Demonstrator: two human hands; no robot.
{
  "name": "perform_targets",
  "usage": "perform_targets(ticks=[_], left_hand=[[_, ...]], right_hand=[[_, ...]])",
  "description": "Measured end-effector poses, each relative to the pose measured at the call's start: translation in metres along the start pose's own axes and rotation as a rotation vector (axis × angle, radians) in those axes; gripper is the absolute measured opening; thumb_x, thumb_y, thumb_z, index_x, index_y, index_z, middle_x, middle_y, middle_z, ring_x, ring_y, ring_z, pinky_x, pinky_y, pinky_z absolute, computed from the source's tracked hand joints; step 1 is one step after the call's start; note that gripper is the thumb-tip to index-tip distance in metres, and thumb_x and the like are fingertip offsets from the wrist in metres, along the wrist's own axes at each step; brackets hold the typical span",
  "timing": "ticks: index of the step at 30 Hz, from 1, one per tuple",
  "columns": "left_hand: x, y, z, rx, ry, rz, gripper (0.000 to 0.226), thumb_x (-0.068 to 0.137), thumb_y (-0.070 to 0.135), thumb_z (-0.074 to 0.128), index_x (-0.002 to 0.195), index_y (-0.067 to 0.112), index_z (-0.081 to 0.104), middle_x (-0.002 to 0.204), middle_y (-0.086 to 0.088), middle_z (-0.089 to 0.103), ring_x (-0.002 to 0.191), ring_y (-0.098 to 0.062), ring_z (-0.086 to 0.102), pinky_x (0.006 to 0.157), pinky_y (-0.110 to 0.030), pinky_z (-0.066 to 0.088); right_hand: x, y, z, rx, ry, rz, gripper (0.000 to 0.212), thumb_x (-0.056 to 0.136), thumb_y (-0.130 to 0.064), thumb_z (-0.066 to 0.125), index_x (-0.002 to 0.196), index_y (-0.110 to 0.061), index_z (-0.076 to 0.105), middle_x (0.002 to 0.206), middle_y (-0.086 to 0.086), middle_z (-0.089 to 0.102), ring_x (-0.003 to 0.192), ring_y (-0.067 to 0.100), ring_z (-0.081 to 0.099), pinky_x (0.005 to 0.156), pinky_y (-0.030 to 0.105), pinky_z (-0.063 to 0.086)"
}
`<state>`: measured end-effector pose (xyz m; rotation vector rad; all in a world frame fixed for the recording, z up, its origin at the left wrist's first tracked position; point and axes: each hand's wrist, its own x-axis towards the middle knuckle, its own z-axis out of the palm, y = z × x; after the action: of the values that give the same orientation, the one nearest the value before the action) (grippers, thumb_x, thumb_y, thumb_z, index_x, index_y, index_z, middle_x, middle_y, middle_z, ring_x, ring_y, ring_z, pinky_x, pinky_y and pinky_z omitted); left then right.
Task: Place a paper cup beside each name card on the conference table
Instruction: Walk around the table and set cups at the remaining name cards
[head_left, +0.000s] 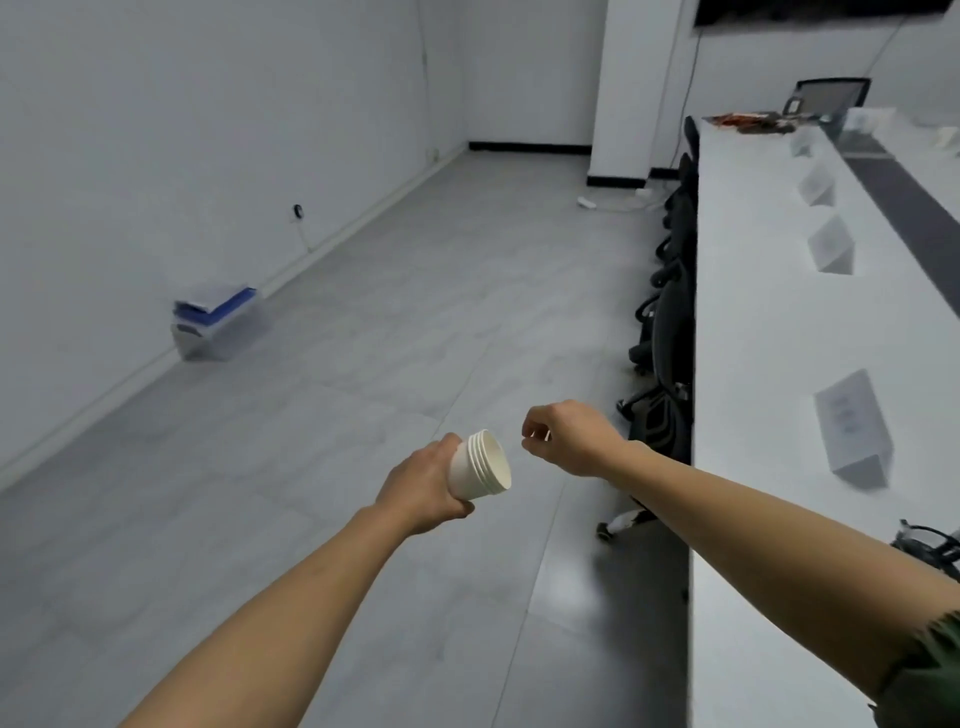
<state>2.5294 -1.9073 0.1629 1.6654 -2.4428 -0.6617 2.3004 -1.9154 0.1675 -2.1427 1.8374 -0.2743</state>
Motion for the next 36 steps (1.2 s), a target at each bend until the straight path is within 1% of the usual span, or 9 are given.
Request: perform_targets(ticks=[9,13,16,20,23,25,30,33,36], left_hand=[[0.199,-0.026,-0.032,0.016,-0.093,0.232,0.063,0.069,0.032,0.08,0.121,0.027,0.044,0.111,0.001,0.059,0.095,-0.022,0.057,0.071,-0.032,0.046],[0.283,-0.021,-0.06,0.047,-0.149,0.357,0.059,0.069,0.031,0.079,0.117,0.027,0.045,0.11,0.001,0.06,0.094,-0.023,0.057,0.069,-0.031,0.044],[0.339,0.001,-0.068,0.063,-0.181,0.452,0.059,0.068,0.03,0.08,0.117,0.027,0.046,0.108,0.003,0.06,0.093,-0.023,0.058,0.071,-0.034,0.049],[0.406,0.05,-0.052,0.047,-0.271,0.59,0.059,0.067,0.031,0.08,0.116,0.03,0.047,0.105,0.005,0.06,0.092,-0.023,0.058,0.075,-0.04,0.054],[0.452,0.089,-0.031,0.043,-0.327,0.681,0.058,0.065,0.03,0.081,0.114,0.03,0.05,0.106,0.005,0.062,0.094,-0.024,0.059,0.078,-0.043,0.055],[0.478,0.112,-0.021,0.054,-0.363,0.728,0.058,0.065,0.028,0.08,0.114,0.029,0.05,0.106,0.005,0.061,0.095,-0.024,0.059,0.08,-0.045,0.055],[0.56,0.183,0.001,0.106,-0.414,0.812,0.057,0.066,0.029,0.08,0.113,0.026,0.049,0.105,0.003,0.06,0.094,-0.022,0.059,0.08,-0.046,0.055],[0.603,0.223,0.005,0.101,-0.433,0.851,0.055,0.065,0.03,0.08,0.11,0.027,0.049,0.102,0.004,0.061,0.092,-0.021,0.059,0.078,-0.046,0.056],[0.635,0.256,0.011,0.106,-0.447,0.89,0.055,0.065,0.031,0.08,0.111,0.029,0.047,0.1,0.005,0.06,0.09,-0.02,0.059,0.076,-0.044,0.056]], right_hand=[[0.122,0.06,-0.015,-0.035,0.068,0.222,0.024,0.094,-0.036,0.057,0.107,-0.02,0.069,0.1,-0.004,0.073,0.09,0.017,0.065,0.075,0.032,0.053],[0.163,0.08,-0.035,-0.034,0.121,0.334,0.023,0.094,-0.036,0.056,0.107,-0.021,0.068,0.099,-0.006,0.073,0.089,0.016,0.066,0.071,0.029,0.048],[0.174,0.102,-0.051,-0.012,0.165,0.438,0.022,0.094,-0.036,0.056,0.105,-0.021,0.067,0.098,-0.006,0.072,0.088,0.016,0.065,0.069,0.027,0.042],[0.178,0.151,-0.07,0.019,0.195,0.611,0.02,0.093,-0.037,0.056,0.103,-0.023,0.067,0.096,-0.007,0.072,0.089,0.017,0.064,0.074,0.033,0.052],[0.181,0.195,-0.076,0.039,0.221,0.705,0.02,0.093,-0.038,0.055,0.103,-0.025,0.066,0.098,-0.008,0.07,0.091,0.016,0.062,0.075,0.031,0.05],[0.184,0.222,-0.081,0.057,0.239,0.748,0.02,0.093,-0.038,0.056,0.104,-0.026,0.067,0.099,-0.009,0.07,0.091,0.015,0.062,0.073,0.03,0.047],[0.208,0.31,-0.102,0.147,0.319,0.858,0.02,0.092,-0.037,0.056,0.103,-0.025,0.068,0.099,-0.009,0.071,0.09,0.014,0.064,0.076,0.03,0.05],[0.22,0.349,-0.122,0.177,0.342,0.904,0.02,0.091,-0.036,0.057,0.104,-0.025,0.068,0.099,-0.009,0.072,0.091,0.015,0.065,0.079,0.034,0.053],[0.22,0.377,-0.141,0.188,0.38,0.948,0.019,0.091,-0.036,0.058,0.103,-0.025,0.067,0.098,-0.01,0.072,0.089,0.014,0.065,0.077,0.032,0.051]])
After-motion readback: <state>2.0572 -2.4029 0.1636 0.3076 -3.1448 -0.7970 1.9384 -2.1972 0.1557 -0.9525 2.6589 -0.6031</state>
